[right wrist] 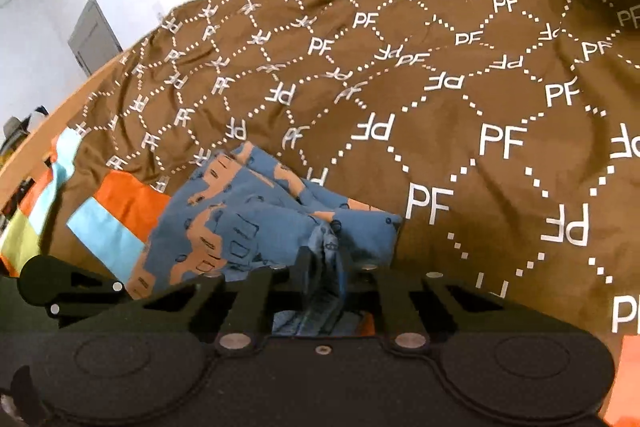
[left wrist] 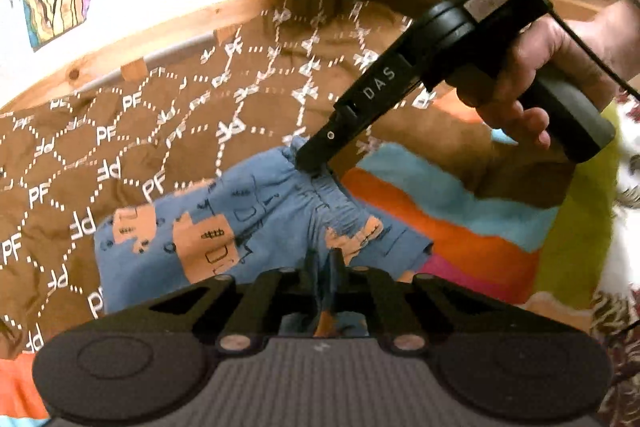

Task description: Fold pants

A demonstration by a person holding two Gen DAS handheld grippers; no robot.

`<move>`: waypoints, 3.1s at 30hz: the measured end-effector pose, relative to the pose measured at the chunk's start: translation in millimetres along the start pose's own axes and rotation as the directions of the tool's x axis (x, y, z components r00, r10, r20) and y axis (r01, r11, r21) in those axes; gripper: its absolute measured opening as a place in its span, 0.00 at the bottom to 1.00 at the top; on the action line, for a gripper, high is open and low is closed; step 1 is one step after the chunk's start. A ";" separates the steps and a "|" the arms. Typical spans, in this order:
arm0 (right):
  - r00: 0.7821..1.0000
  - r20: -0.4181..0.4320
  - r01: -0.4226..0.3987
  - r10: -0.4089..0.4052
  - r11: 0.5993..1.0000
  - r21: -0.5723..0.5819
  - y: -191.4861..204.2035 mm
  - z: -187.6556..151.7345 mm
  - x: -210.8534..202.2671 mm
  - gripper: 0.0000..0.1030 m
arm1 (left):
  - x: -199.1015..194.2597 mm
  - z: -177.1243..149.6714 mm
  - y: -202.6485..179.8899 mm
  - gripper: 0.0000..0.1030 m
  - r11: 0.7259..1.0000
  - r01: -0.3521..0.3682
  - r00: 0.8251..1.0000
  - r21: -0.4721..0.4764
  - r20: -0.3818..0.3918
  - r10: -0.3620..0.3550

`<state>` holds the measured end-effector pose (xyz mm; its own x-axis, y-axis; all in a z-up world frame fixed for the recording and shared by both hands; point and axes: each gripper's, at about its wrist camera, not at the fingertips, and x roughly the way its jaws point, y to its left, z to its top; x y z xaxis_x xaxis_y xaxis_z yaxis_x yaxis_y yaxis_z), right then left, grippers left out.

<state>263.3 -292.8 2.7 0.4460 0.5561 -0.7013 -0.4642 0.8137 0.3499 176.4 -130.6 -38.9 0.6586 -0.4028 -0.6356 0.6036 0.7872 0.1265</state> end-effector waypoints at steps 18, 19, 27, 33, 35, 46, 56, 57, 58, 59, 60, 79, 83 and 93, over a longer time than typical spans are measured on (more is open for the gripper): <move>0.983 0.019 0.181 -0.180 0.970 -0.163 5.3 -18.2 -24.6 0.74 | -17.3 -5.5 43.1 0.52 0.998 -0.020 0.999 -0.051 0.043 0.022; 0.981 0.040 0.196 -0.192 0.961 -0.194 12.1 -18.3 -26.4 0.76 | -15.1 -3.6 53.0 0.52 0.994 -0.087 0.995 -0.066 0.041 0.090; 0.970 0.036 0.236 -0.242 0.883 -0.405 65.4 -34.3 -1.3 0.77 | 44.7 -0.4 106.0 0.49 0.953 -0.293 0.956 -0.076 -0.017 0.292; 0.957 0.018 0.270 -0.289 0.865 -0.423 60.0 -66.9 2.3 0.82 | 50.5 -11.4 108.3 0.51 0.945 -0.324 0.946 -0.051 0.005 0.325; 0.961 0.033 0.266 -0.276 0.879 -0.396 57.7 -63.3 -6.2 0.83 | 38.2 -10.8 110.0 0.52 0.949 -0.305 0.952 -0.084 0.004 0.306; 0.965 0.140 0.255 -0.223 0.922 -0.291 47.1 -14.0 -8.0 0.92 | -3.2 -26.0 108.2 0.82 0.909 -0.239 0.965 -0.343 -0.186 0.183; 0.961 0.037 0.276 -0.274 0.941 -0.197 6.3 -14.6 24.3 0.94 | 0.6 -50.8 114.4 0.89 0.871 -0.262 0.952 -0.416 -0.257 0.164; 0.963 0.041 0.268 -0.265 0.945 -0.189 6.5 -13.9 22.5 0.94 | 0.0 -50.6 114.2 0.89 0.873 -0.262 0.952 -0.412 -0.256 0.165; 0.965 0.046 0.262 -0.258 0.947 -0.185 6.8 -13.5 20.4 0.95 | -0.9 -50.3 114.1 0.89 0.874 -0.262 0.953 -0.410 -0.255 0.166; 0.969 0.047 0.248 -0.244 0.952 -0.178 7.3 -13.0 18.0 0.95 | -1.7 -49.3 113.8 0.89 0.874 -0.261 0.953 -0.410 -0.254 0.165; 0.973 0.046 0.229 -0.224 0.959 -0.168 7.1 -11.8 16.3 0.96 | -2.9 -49.1 114.2 0.89 0.873 -0.259 0.954 -0.413 -0.253 0.163; 0.980 0.075 0.193 -0.185 0.974 -0.116 -6.2 2.3 5.0 0.99 | -17.3 -71.7 109.4 0.99 0.842 -0.260 0.956 -0.474 -0.247 0.156; 0.982 0.018 0.187 -0.187 0.968 -0.169 -13.6 8.1 22.1 0.99 | -16.7 -82.3 113.3 0.99 0.804 -0.248 0.960 -0.541 -0.247 0.130; 0.966 0.071 0.258 -0.250 0.951 -0.168 -19.5 10.1 19.2 0.99 | -22.4 -84.4 123.5 1.00 0.778 -0.218 0.964 -0.589 -0.253 0.078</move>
<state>288.7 -296.3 -11.3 0.6013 0.3458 -0.7203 -0.4547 0.8894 0.0475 198.2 15.0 -73.3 0.5682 -0.2087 -0.7960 0.0616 0.9754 -0.2117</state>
